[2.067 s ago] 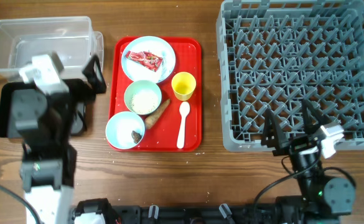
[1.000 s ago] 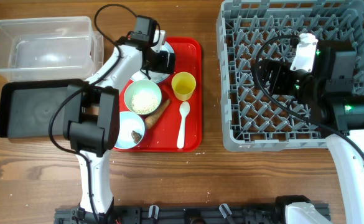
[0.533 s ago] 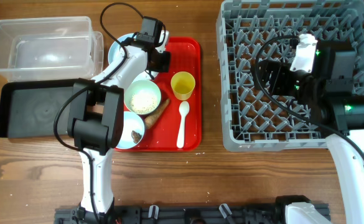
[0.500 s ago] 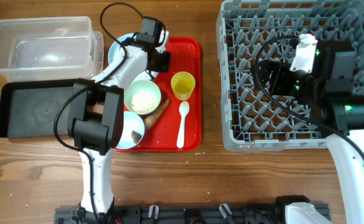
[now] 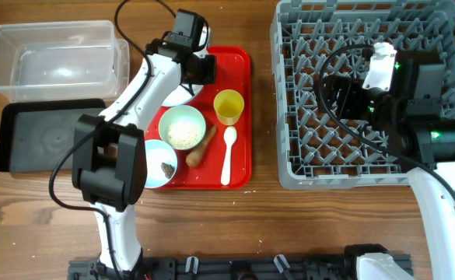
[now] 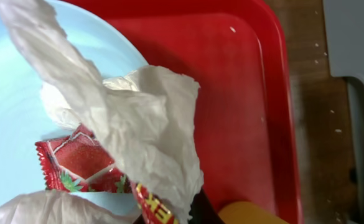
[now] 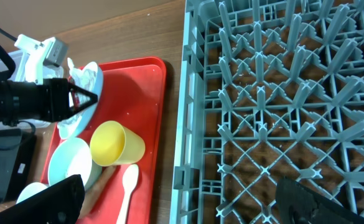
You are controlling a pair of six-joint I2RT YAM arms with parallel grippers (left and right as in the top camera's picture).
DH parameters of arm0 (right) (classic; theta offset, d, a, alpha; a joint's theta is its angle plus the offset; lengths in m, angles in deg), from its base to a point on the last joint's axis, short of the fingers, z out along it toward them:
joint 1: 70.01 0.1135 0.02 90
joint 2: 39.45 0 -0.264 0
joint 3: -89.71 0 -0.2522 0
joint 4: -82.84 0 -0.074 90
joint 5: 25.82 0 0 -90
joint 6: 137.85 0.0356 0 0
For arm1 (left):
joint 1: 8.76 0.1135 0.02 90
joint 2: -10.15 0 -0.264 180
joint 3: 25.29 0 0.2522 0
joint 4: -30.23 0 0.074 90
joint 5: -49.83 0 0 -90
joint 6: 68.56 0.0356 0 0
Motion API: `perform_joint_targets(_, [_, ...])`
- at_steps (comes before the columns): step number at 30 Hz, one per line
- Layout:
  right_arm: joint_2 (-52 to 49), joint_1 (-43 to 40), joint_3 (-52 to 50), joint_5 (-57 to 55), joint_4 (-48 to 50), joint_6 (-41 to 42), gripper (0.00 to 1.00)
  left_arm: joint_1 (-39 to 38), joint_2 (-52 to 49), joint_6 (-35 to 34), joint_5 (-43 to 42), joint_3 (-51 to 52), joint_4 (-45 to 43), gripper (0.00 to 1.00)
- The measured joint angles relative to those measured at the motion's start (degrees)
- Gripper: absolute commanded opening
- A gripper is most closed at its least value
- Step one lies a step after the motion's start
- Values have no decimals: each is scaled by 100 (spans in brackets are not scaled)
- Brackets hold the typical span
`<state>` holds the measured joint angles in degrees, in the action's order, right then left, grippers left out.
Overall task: Sort waste into correct bins and load items into the dishwasher rack
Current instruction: 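Grasp the red wrapper and tissue on the plate with the left gripper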
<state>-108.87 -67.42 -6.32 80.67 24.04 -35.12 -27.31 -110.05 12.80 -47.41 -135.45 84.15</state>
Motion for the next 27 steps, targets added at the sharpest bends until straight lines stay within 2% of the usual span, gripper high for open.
perform_joint_targets(1, [0,0,0,0,0,0,100,0,0,-76,-101,0,42,26])
perform_joint_targets(3, [0,0,0,0,-2,0,100,0,0,-190,-212,0,94,29])
perform_joint_targets(6, [0,0,0,0,-24,0,100,0,0,-310,-313,0,101,28])
perform_joint_targets(10, [0,0,0,0,-57,0,100,0,0,-354,-310,0,85,37])
perform_joint_targets(14, [0,0,0,0,-63,0,100,0,0,-411,48,0,-212,57])
perform_joint_targets(17, [0,0,0,0,-83,0,100,0,-35,-411,264,0,-575,68])
perform_joint_targets(21, [0,0,0,0,-85,0,100,0,-313,-424,535,0,-660,86])
perform_joint_targets(24, [0,0,0,0,-85,0,100,9,-553,-413,658,0,-654,86])
perform_joint_targets(27, [0,0,0,-2,-83,0,100,39,-625,-411,702,0,-636,82])
